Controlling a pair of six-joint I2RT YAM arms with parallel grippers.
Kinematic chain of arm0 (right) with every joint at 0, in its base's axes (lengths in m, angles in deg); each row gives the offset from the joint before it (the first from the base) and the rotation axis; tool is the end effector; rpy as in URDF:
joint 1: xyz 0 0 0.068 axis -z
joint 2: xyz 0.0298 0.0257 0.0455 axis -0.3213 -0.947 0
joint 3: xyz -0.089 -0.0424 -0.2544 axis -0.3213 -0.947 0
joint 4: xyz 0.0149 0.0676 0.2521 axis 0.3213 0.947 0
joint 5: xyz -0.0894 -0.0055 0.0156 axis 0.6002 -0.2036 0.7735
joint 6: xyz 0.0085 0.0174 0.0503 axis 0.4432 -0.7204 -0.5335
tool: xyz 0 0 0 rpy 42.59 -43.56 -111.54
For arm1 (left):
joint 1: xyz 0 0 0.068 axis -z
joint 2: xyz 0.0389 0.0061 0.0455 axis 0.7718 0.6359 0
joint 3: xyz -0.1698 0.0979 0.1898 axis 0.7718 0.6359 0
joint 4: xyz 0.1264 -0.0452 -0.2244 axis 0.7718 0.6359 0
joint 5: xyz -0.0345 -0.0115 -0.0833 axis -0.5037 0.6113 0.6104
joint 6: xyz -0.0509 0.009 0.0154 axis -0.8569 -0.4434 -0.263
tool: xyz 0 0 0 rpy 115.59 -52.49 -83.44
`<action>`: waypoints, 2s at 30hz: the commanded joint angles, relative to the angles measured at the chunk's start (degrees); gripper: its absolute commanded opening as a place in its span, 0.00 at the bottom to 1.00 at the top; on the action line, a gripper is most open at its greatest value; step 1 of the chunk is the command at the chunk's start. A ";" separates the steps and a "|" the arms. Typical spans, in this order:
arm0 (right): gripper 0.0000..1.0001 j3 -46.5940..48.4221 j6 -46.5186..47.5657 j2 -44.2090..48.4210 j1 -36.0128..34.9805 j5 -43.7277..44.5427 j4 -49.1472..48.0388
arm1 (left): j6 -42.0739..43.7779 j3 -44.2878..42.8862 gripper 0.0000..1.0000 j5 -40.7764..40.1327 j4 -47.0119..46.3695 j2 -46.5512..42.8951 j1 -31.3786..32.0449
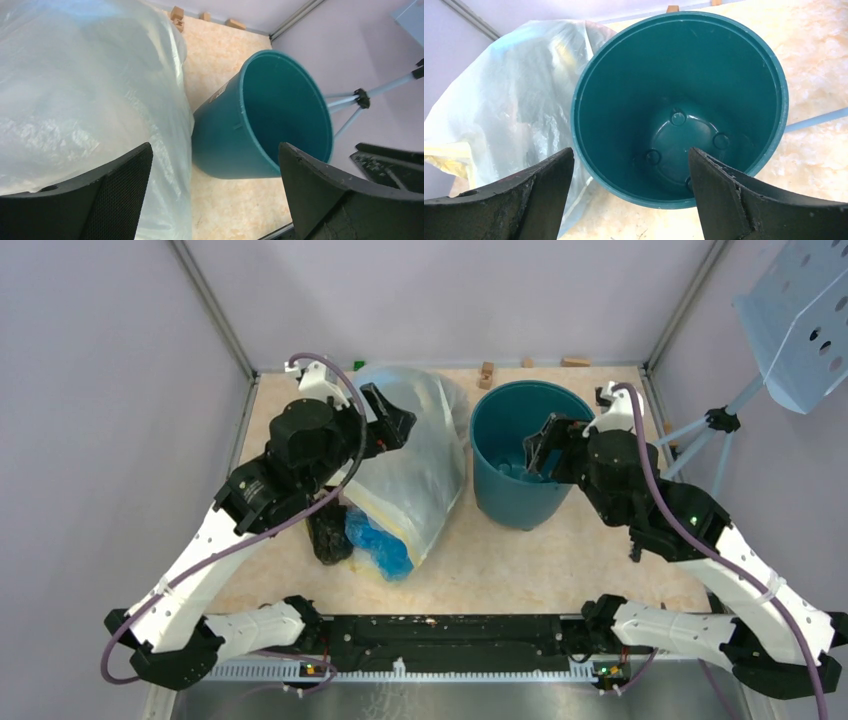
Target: Put the trash bags into the trash bin
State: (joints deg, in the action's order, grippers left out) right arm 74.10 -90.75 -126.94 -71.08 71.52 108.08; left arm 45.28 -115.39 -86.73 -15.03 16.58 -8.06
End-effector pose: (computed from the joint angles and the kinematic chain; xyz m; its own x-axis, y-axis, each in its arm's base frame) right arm 0.1098 0.1058 0.4460 -0.3145 0.2577 -0.9136 -0.1088 0.9463 0.3043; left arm 0.1597 -0.1327 0.4703 -0.4243 -0.4518 -0.7848 0.2301 0.7844 -0.5759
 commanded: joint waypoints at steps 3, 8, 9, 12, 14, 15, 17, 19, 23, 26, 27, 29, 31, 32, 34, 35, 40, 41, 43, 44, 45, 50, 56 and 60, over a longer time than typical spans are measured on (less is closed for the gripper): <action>0.84 0.45 2.04 -0.21 0.04 -2.03 -5.22 | 7.58 4.82 0.97 -1.13 -2.41 -7.79 -0.06; 0.84 0.70 3.54 -1.71 0.04 -4.91 -7.39 | -3.82 9.20 0.69 -14.21 10.13 -17.25 -0.16; 0.84 0.82 4.91 -2.31 0.00 -7.08 -8.27 | -5.64 10.14 0.69 -14.77 12.02 -18.99 -0.10; 0.84 3.71 7.78 -7.04 -0.15 -14.96 -6.88 | -10.06 12.33 0.70 -14.14 18.05 -22.79 -0.11; 0.85 7.30 7.80 -11.05 -0.81 -16.93 -4.14 | -12.61 13.09 0.71 -14.27 22.98 -23.62 -0.11; 0.85 8.51 7.88 -12.78 -1.46 -17.73 -3.45 | -13.59 13.33 0.73 -14.29 26.27 -23.62 -0.08; 0.85 9.78 7.96 -15.04 -3.58 -17.55 -3.58 | -15.38 13.37 0.75 -14.00 30.78 -23.03 -0.05; 0.85 10.24 8.52 -16.25 -6.40 -16.55 -4.96 | -15.86 13.62 0.81 -13.11 33.87 -22.10 -0.12; 0.85 12.07 7.67 -19.45 -10.96 -14.75 -5.41 | -18.02 16.28 0.84 -12.62 37.93 -21.03 -0.09; 0.85 12.59 6.88 -21.23 -12.01 -15.48 -5.84 | -18.63 19.68 0.80 -12.80 37.03 -22.07 -0.14; 0.85 12.65 6.68 -21.79 -12.14 -16.00 -5.91 | -18.60 21.23 0.79 -12.72 36.04 -22.78 -0.07; 0.85 12.71 6.11 -22.42 -12.31 -16.55 -5.92 | -19.19 25.02 0.75 -12.67 34.19 -24.15 -0.10; 0.85 12.47 5.91 -22.53 -12.38 -17.28 -6.11 | -19.25 28.64 0.72 -12.24 31.72 -25.43 -0.10; 0.85 12.14 5.93 -22.38 -12.42 -17.51 -6.17 | -19.65 30.29 0.71 -12.24 30.77 -26.03 -0.14; 0.85 11.21 5.89 -21.76 -12.46 -17.88 -6.37 | -21.71 33.32 0.71 -12.55 30.10 -26.85 -0.09; 0.85 10.77 5.95 -21.21 -12.44 -17.95 -6.51 | -23.41 34.76 0.71 -12.73 30.53 -27.13 -0.15; 0.85 9.21 5.97 -19.61 -12.44 -17.87 -6.49 | -29.25 40.12 0.74 -12.86 29.32 -26.83 -0.16; 0.85 9.05 5.88 -19.53 -12.44 -18.03 -6.35 | -29.46 41.27 0.74 -13.07 28.20 -26.52 -0.14; 0.85 8.91 5.69 -19.66 -12.48 -18.54 -6.04 | -28.99 43.63 0.72 -13.80 25.75 -25.71 -0.17; 0.85 8.91 5.48 -19.77 -12.44 -18.79 -5.83 | -29.05 44.63 0.71 -14.36 24.76 -25.02 -0.18; 0.85 8.86 5.25 -19.84 -12.44 -19.06 -5.69 | -29.09 45.21 0.69 -14.78 24.01 -24.50 -0.18; 0.85 8.46 4.83 -19.75 -12.44 -19.51 -5.58 | -27.17 47.07 0.66 -13.50 19.26 -21.44 -1.77; 0.85 8.37 5.22 -19.97 -12.44 -19.61 -5.51 | -19.14 48.60 0.61 -11.06 13.17 -18.55 -9.32; 0.85 8.19 5.37 -20.49 -12.49 -19.88 -5.49 | -13.68 50.08 0.65 -4.54 9.83 -16.93 -18.10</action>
State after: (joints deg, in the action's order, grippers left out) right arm 82.34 -85.42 -148.32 -82.88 52.04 103.53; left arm 24.80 -66.54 -96.48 0.75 -1.36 -20.34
